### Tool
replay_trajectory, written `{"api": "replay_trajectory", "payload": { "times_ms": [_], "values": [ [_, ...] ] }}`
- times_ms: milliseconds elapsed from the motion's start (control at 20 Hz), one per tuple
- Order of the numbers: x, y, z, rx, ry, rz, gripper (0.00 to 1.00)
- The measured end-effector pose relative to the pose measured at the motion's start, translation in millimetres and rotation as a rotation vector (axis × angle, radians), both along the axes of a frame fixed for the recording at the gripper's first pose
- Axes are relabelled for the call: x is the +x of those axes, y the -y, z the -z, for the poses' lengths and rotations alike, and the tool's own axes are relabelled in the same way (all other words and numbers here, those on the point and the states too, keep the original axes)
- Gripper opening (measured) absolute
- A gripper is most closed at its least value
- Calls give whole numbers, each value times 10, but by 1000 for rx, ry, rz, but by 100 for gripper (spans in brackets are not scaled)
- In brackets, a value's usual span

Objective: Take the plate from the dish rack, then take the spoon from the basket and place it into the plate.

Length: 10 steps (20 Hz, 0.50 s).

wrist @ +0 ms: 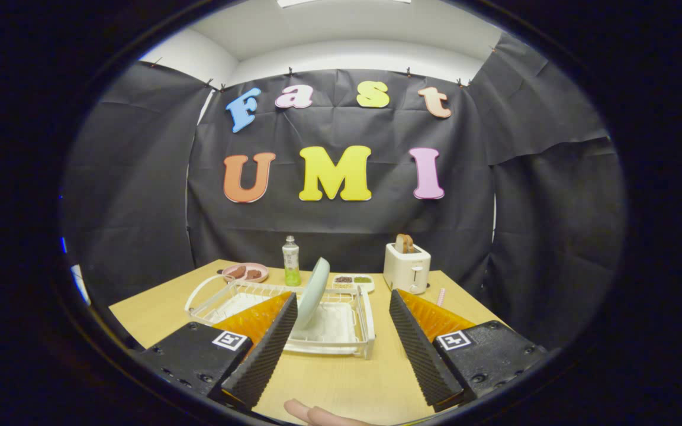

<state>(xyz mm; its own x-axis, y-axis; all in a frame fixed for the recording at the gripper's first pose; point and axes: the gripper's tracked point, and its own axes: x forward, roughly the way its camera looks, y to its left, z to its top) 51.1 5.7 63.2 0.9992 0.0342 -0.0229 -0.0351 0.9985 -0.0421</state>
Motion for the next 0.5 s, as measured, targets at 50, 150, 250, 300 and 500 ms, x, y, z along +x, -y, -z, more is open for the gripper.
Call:
{"api": "replay_trajectory", "payload": {
  "times_ms": [50,150,250,300,500],
  "values": [
    [139,-6,-41,-2,-25,-5,100],
    [455,-54,-171,7,-77,-14,100],
    [767,-116,-199,15,-167,-27,100],
    [913,-150,-211,9,-213,-30,100],
    [1373,-316,-190,-37,-402,-64,100]
  ]
}}
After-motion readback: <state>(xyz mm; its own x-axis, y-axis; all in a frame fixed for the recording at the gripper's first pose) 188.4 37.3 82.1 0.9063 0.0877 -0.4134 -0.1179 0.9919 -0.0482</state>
